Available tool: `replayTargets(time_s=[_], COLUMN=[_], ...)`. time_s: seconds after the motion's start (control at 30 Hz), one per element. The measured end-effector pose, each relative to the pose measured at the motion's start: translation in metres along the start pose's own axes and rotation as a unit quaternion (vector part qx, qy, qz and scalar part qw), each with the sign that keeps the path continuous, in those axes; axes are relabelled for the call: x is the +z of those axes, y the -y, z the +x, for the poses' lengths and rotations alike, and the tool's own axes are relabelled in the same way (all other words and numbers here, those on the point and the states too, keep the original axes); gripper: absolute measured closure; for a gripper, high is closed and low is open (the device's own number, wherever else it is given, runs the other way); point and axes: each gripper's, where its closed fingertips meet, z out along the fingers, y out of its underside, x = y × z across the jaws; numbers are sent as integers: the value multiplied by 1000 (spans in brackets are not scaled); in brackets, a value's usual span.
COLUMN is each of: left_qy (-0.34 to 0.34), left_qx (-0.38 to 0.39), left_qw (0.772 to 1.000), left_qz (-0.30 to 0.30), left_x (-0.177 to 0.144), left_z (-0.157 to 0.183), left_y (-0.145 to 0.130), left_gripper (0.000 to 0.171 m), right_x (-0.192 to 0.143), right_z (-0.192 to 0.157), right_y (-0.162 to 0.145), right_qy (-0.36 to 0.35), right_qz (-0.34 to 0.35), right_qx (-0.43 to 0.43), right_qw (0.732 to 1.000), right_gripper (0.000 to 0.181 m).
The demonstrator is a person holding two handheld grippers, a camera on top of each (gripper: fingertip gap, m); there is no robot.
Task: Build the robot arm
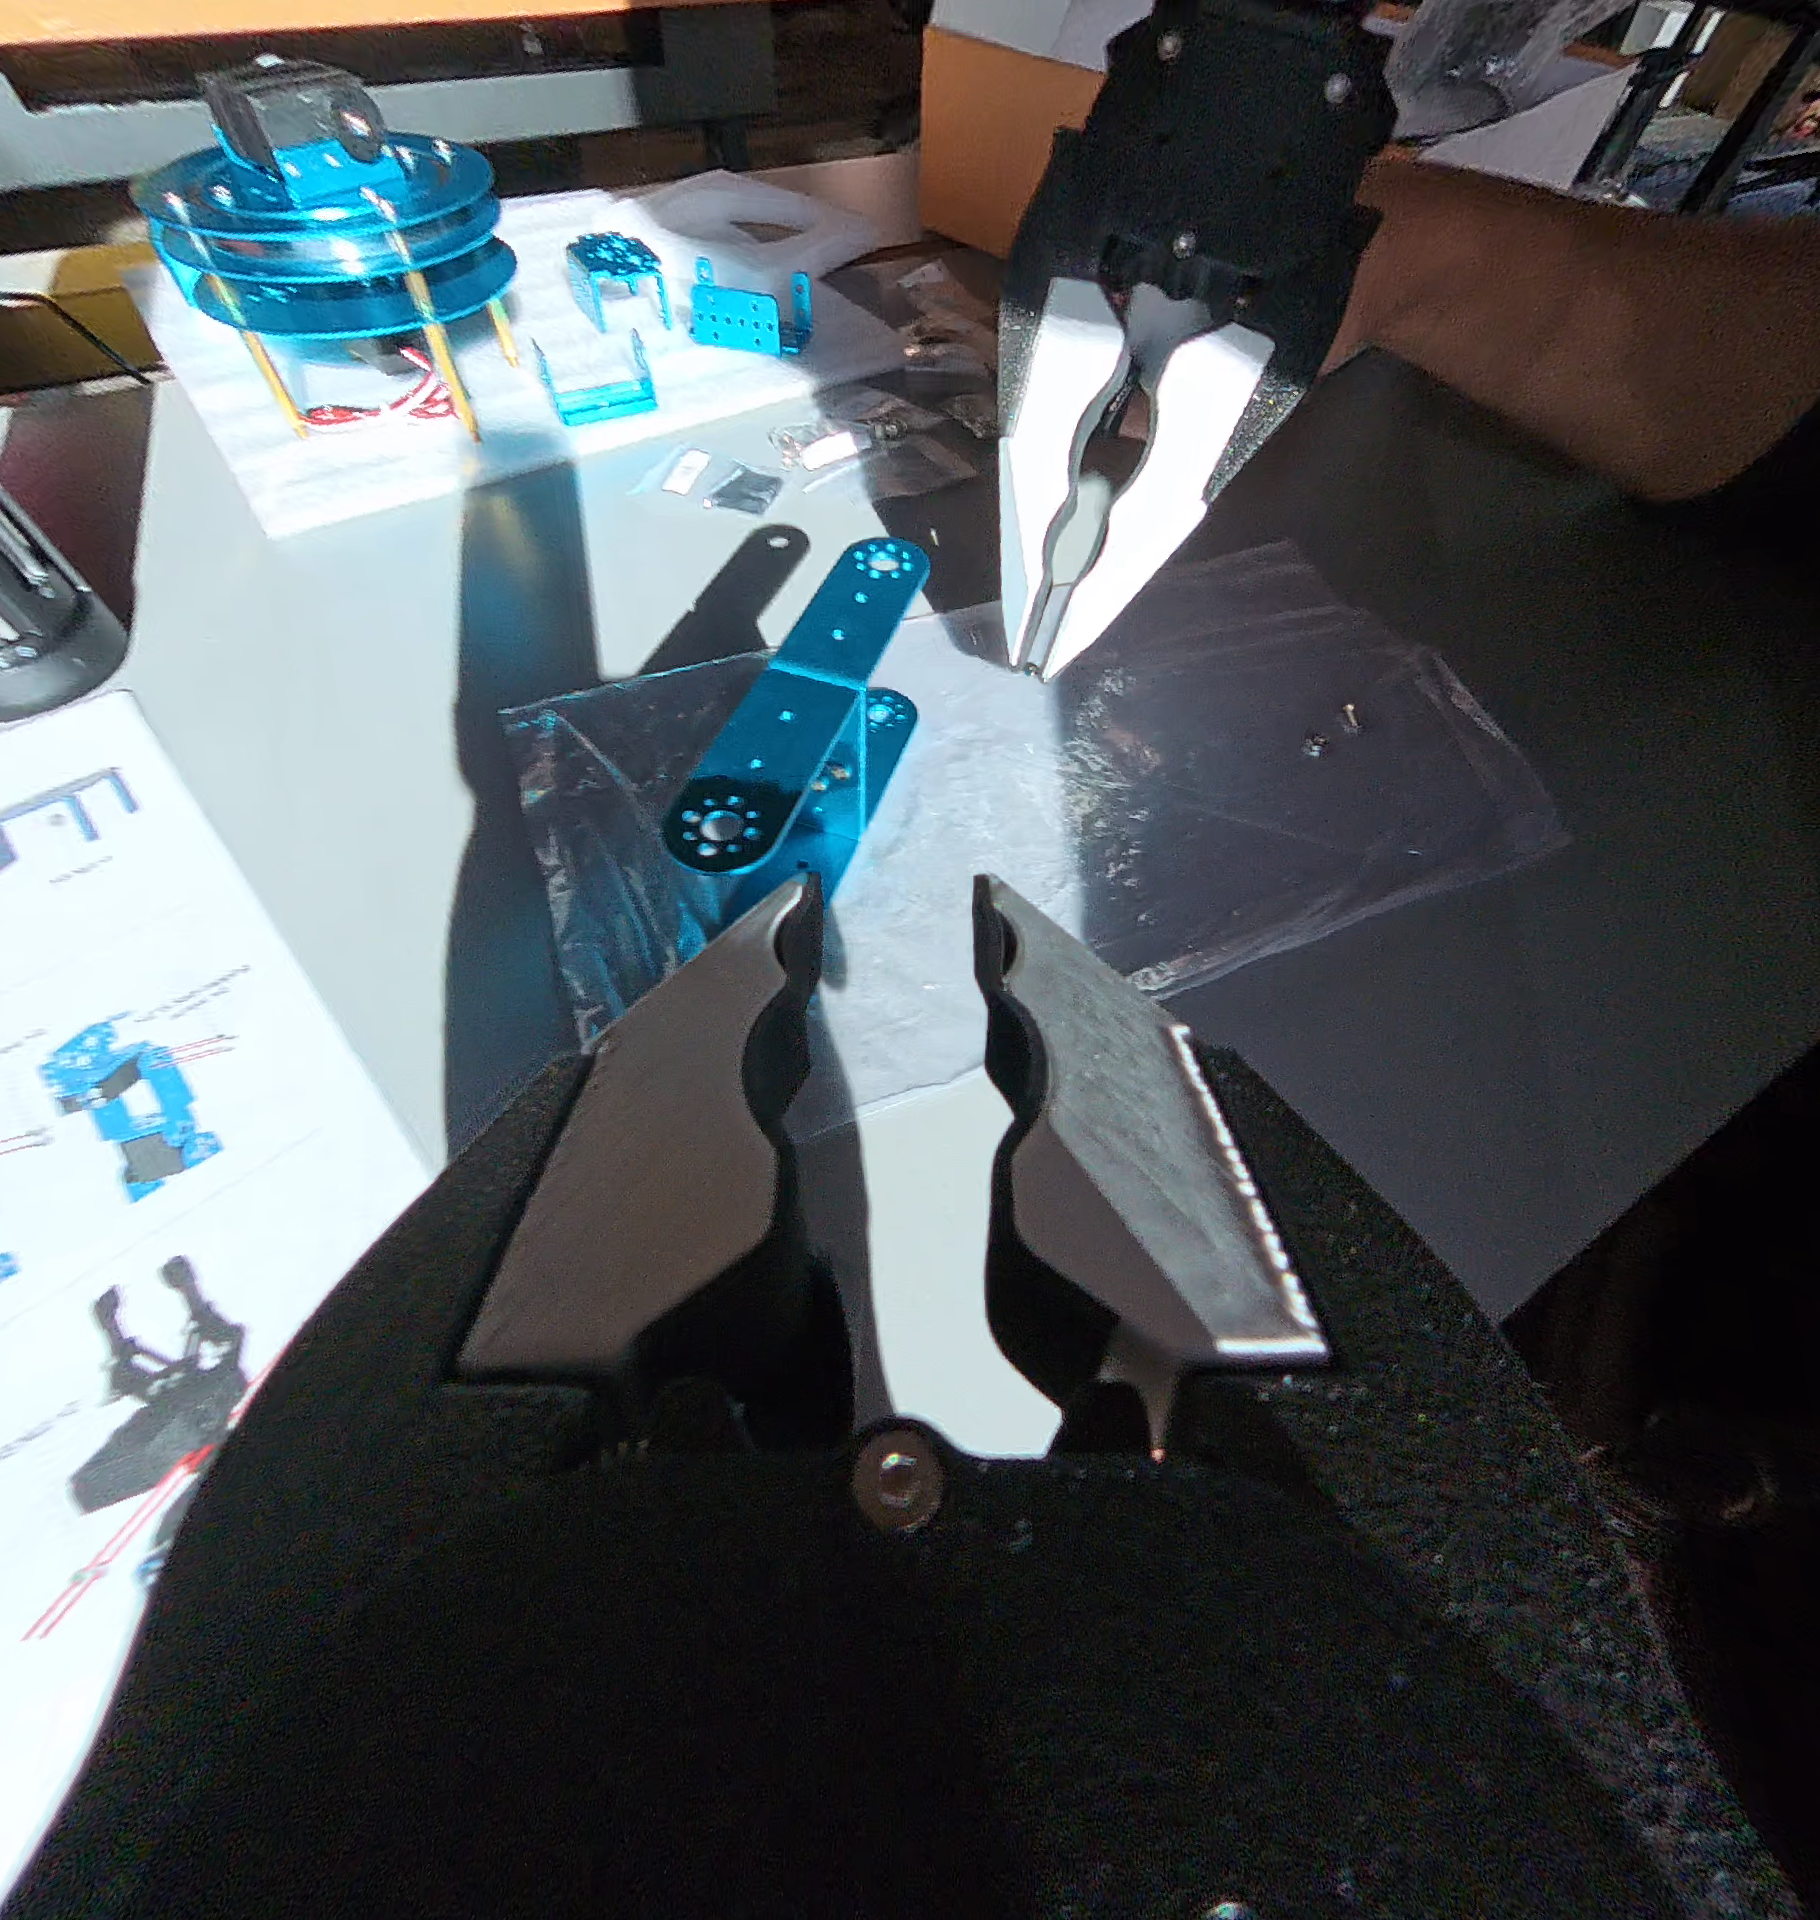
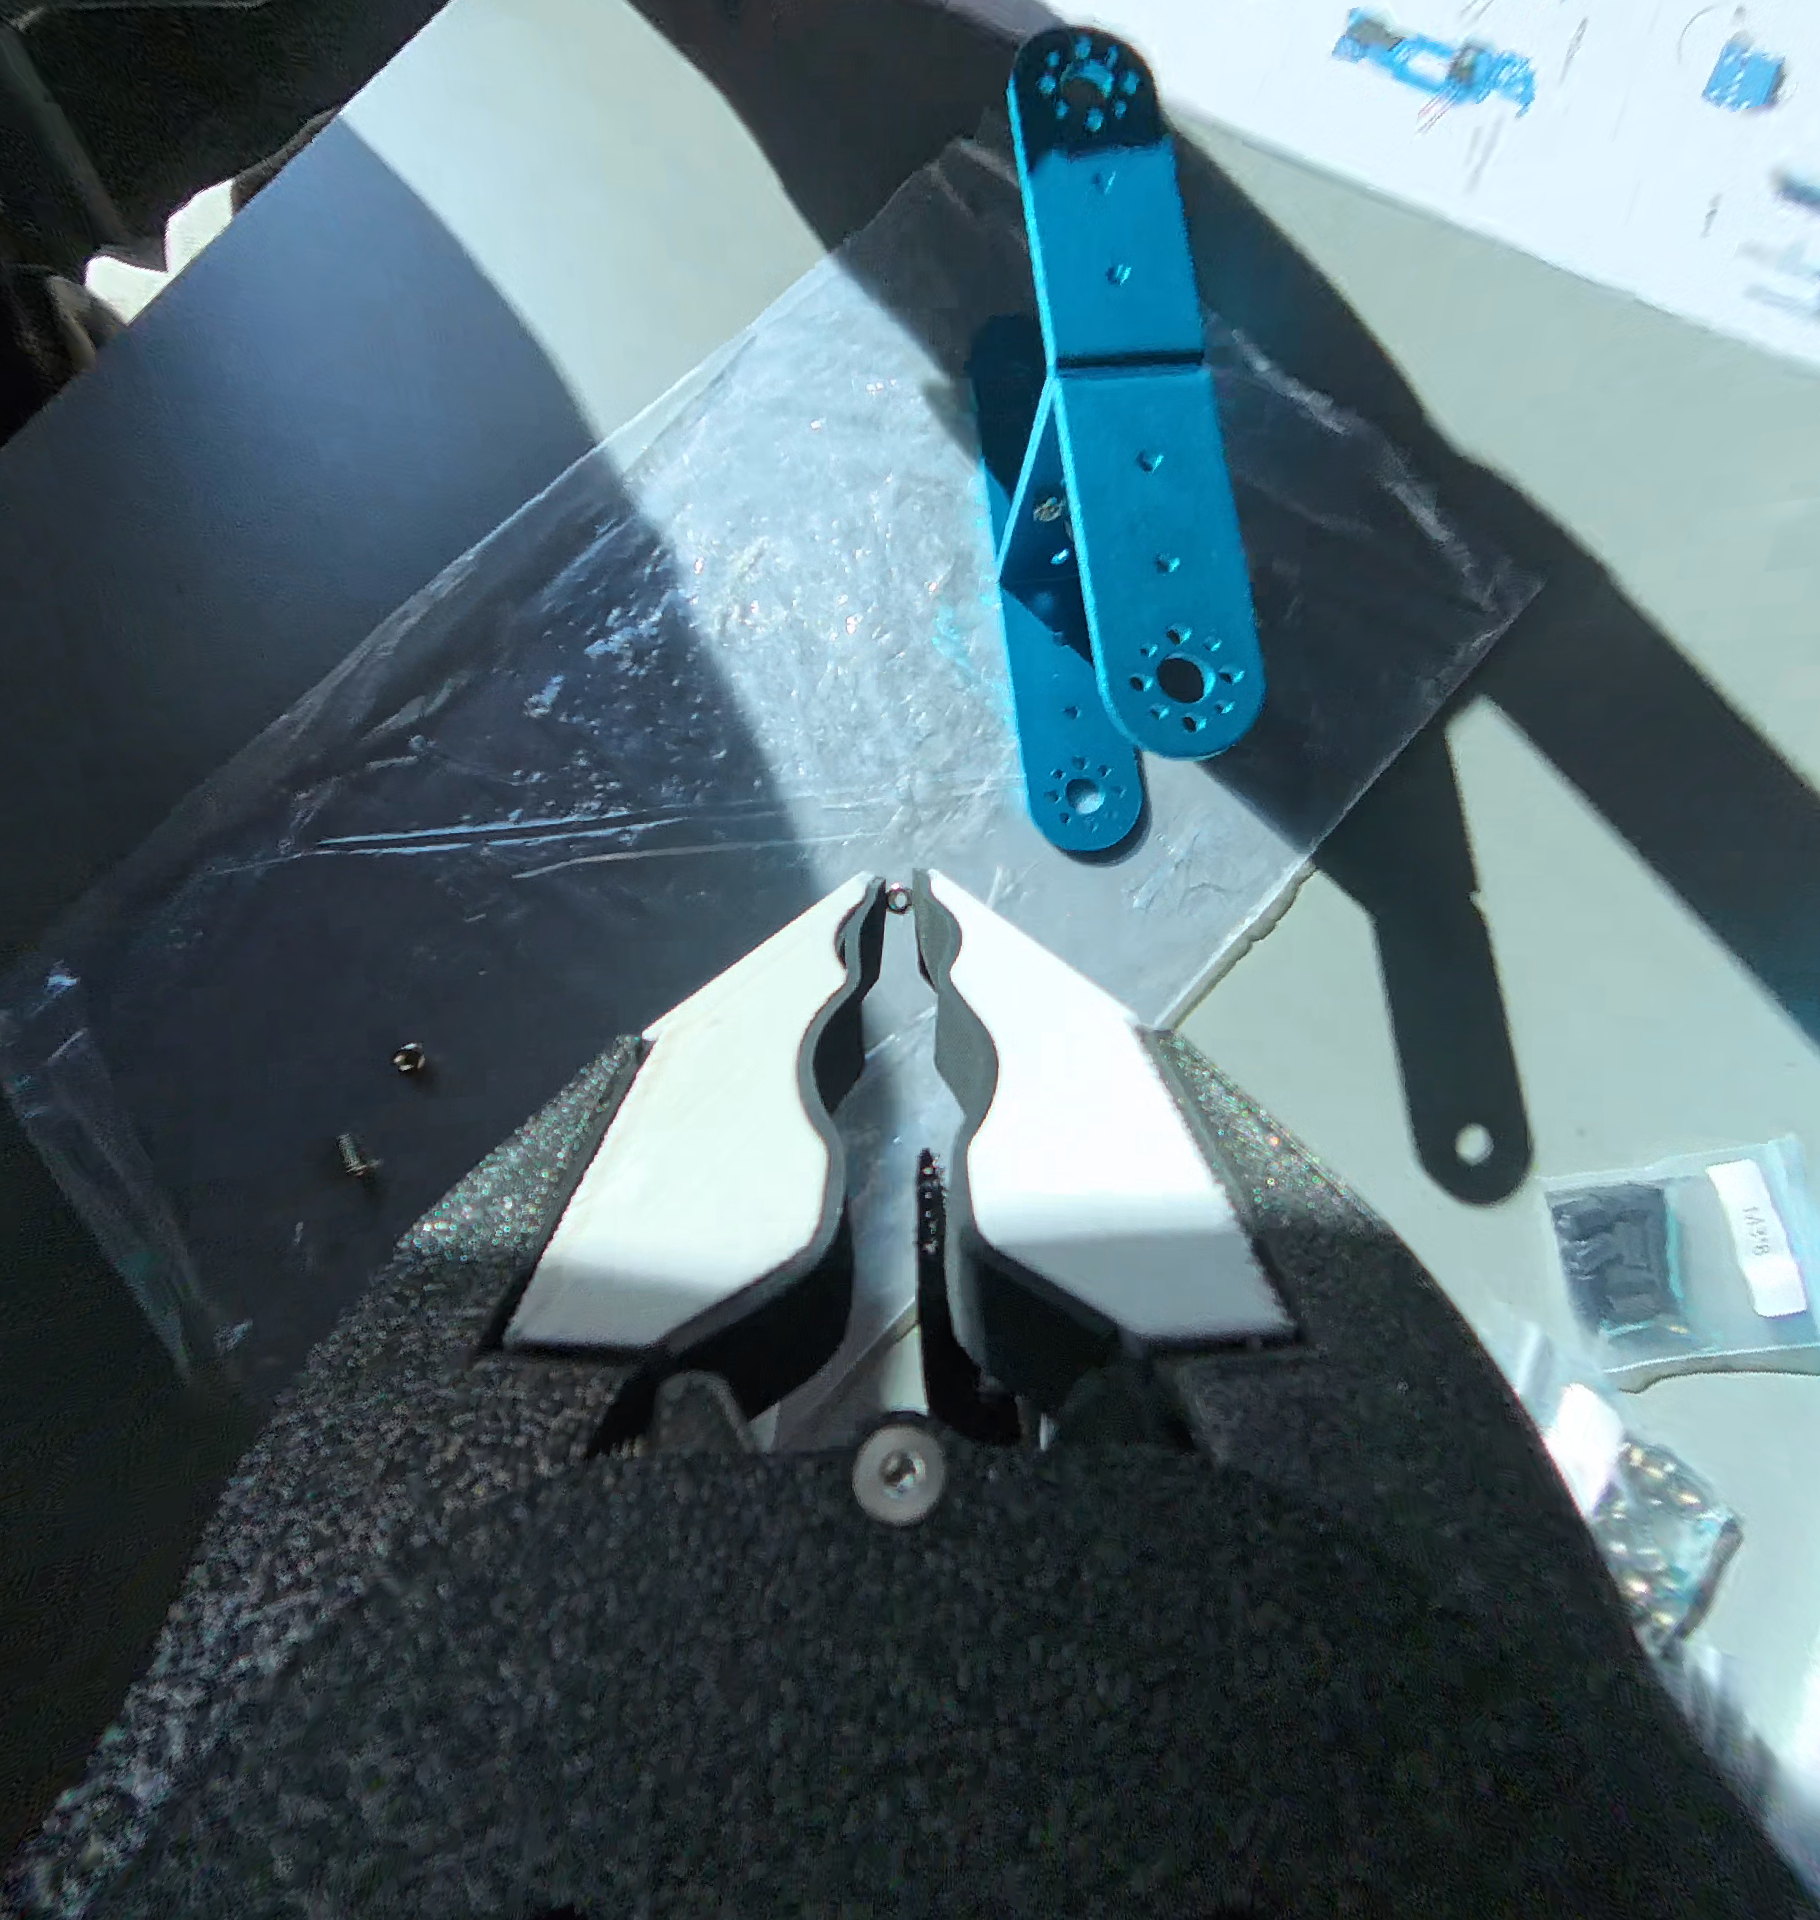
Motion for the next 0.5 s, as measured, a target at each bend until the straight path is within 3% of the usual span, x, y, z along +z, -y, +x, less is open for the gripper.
replayTargets(time_s=[0.1,0.17,0.37,0.5], left_qy=[-4,-4,19,37], left_qx=[10,21,27,33], left_qw=[1000,1000,999,999], left_qz=[-21,-19,-14,-14], left_x=[4,1,-3,-9], left_z=[11,15,6,-3], left_y=[-7,-4,2,3], left_gripper=[143,144,144,144], right_x=[-4,-13,-25,-27], right_z=[-22,-29,-37,-38], right_y=[-17,-37,-50,-49], right_qy=[71,84,54,27], right_qz=[-48,-129,-254,-291], right_qx=[25,26,3,-21], right_qw=[996,988,966,956], right_gripper=[177,176,173,170])
